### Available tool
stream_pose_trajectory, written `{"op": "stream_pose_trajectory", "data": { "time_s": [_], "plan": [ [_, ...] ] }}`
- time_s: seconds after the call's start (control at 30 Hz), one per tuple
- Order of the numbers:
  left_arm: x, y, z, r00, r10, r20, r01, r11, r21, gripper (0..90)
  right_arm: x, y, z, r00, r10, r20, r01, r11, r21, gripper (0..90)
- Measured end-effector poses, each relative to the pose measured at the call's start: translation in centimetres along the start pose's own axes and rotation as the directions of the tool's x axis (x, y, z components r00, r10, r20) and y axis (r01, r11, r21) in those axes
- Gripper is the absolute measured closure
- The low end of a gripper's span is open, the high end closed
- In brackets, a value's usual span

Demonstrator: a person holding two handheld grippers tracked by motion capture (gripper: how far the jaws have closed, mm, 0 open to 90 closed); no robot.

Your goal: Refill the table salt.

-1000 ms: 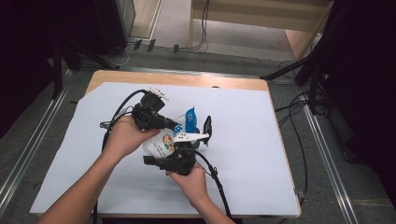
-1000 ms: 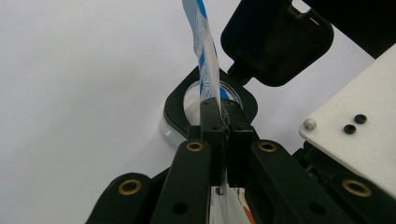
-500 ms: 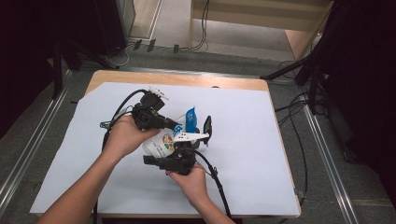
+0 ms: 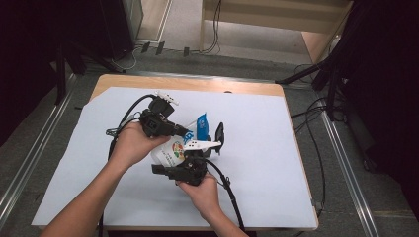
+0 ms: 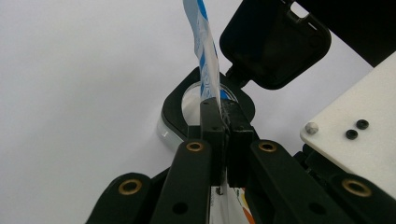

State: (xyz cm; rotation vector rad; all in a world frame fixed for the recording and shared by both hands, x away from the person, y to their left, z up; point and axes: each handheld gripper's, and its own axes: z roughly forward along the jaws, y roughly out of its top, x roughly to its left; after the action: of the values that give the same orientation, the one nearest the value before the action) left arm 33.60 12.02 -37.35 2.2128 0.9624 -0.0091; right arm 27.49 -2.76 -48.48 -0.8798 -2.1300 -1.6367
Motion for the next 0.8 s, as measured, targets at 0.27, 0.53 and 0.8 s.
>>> {"op": "stream_pose_trajectory", "data": {
  "time_s": [0.27, 0.53, 0.8],
  "plan": [
    [-0.05, -0.07, -0.04, 1.0, -0.003, 0.006, 0.003, 1.0, -0.007, 89.7, 0.05, -0.07, -0.04, 1.0, 0.002, -0.001, -0.002, 1.0, -0.008, 67.7],
    [-0.16, -0.02, -0.14, 0.9999, -0.004, 0.011, 0.004, 0.9999, -0.013, 89.3, 0.08, -0.04, -0.07, 0.9999, 0.011, -0.009, -0.011, 1.0, -0.014, 68.5],
    [-0.3, 0.01, -0.25, 1.0, -0.005, -0.001, 0.004, 0.9998, -0.018, 89.8, 0.07, 0.0, -0.06, 0.9998, 0.011, -0.014, -0.011, 1.0, -0.016, 68.4]
  ]
}}
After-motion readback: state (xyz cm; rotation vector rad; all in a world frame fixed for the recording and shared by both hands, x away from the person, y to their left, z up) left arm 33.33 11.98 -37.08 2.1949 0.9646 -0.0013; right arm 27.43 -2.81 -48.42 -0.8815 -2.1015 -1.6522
